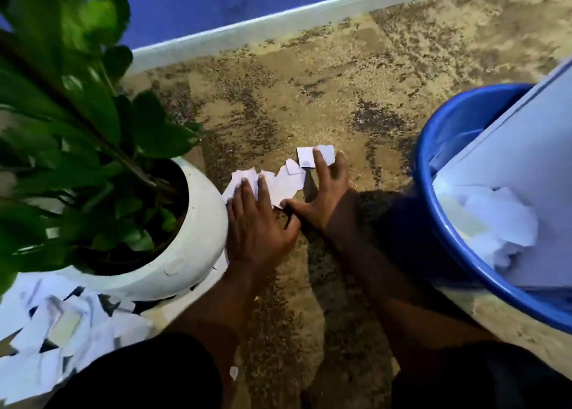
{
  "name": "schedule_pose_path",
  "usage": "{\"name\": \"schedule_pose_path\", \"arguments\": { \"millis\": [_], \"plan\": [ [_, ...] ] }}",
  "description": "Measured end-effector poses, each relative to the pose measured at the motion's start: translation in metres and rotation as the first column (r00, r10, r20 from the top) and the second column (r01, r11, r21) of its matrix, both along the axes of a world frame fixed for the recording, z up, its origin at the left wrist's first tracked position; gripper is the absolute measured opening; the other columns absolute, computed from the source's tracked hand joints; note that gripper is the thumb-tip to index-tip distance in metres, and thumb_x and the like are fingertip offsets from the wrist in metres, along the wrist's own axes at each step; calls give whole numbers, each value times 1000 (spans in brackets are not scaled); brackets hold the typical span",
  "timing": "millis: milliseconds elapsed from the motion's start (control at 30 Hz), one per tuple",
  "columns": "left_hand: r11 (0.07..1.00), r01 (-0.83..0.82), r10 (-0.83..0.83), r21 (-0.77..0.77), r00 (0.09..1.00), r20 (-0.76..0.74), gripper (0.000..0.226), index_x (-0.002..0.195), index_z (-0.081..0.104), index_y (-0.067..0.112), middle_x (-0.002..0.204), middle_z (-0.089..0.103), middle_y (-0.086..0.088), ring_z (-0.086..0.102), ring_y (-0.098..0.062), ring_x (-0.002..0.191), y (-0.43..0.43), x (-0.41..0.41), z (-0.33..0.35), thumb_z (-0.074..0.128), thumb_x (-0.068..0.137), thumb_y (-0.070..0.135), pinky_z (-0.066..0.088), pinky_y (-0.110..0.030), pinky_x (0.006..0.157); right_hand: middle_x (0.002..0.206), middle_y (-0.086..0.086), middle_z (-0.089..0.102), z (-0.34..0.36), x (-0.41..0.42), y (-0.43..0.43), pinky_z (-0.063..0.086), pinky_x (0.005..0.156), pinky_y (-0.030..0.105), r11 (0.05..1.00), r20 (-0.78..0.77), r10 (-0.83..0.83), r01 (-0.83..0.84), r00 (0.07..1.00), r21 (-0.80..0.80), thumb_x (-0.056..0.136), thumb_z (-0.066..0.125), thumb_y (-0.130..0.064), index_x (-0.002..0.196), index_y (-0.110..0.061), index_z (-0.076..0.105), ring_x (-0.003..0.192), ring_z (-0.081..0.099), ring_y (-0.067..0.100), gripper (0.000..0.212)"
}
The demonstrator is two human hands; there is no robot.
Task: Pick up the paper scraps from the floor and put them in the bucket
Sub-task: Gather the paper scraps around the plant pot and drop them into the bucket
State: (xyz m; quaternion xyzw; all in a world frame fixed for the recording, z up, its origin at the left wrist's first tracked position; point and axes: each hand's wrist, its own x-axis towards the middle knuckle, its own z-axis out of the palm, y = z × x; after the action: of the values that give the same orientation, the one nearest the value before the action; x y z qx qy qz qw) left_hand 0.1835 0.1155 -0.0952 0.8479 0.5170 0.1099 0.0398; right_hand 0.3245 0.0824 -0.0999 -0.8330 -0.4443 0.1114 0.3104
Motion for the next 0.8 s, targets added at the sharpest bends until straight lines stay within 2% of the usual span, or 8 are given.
{"name": "schedule_pose_path", "arguments": {
  "millis": [100,167,300,367,533,667,733,800],
  "plan": [
    [999,5,-6,35,1000,23,80,146,27,11,140,44,-15,41,-31,127,1,-1,3,44,82,57,28,-43,106,155,15,21,5,8,14,43,97,37,995,-14,12,-14,1000,-99,58,74,-68,147,-33,29,134,40,31,106],
    [1000,5,-7,27,999,49,76,145,28,10,134,47,-12,45,-30,120,0,-1,5,45,85,54,34,-41,101,151,13,27,7,10,20,44,95,37,992,-27,-21,18,999,-124,64,70,-68,141,-29,39,127,47,32,92],
    [999,-14,11,35,997,73,63,139,38,12,122,51,-11,47,-28,106,-2,-2,8,47,86,47,39,-41,91,137,7,46,12,6,24,47,89,37,992,-50,-117,114,992,-44,80,65,-46,120,-20,60,110,58,33,48],
    [999,-27,25,28,997,69,59,136,42,14,124,51,-10,47,-27,107,-2,-3,6,46,87,45,40,-41,91,127,5,53,13,4,24,47,87,35,989,-37,-147,146,988,-21,82,63,-38,114,-19,65,105,60,30,37],
    [1000,-3,3,25,1000,2,47,133,50,24,137,48,-9,47,-29,109,-3,-4,4,44,91,44,41,-41,93,109,2,65,18,0,26,42,75,26,987,-48,-153,155,987,34,87,61,-32,99,-17,74,94,63,23,23],
    [999,-14,12,39,999,36,33,121,58,27,131,54,-5,50,-29,104,-4,-4,3,45,91,35,43,-41,89,75,-4,67,23,-9,28,43,61,27,928,-343,-290,350,894,125,83,65,-31,82,-20,70,70,63,19,12],
    [998,-7,4,65,999,53,25,113,59,26,125,56,-5,52,-29,100,-4,-5,3,45,93,31,42,-42,86,74,-7,62,22,-14,23,46,65,29,924,-455,-272,361,848,122,78,69,-31,88,-23,62,70,61,18,14],
    [996,4,-9,87,998,65,18,105,58,24,121,57,-5,52,-29,96,-5,-5,2,44,94,29,41,-42,83,82,-8,62,19,-13,17,48,72,29,958,-478,-195,271,856,95,77,69,-29,105,-24,59,78,61,17,30]
  ]
}}
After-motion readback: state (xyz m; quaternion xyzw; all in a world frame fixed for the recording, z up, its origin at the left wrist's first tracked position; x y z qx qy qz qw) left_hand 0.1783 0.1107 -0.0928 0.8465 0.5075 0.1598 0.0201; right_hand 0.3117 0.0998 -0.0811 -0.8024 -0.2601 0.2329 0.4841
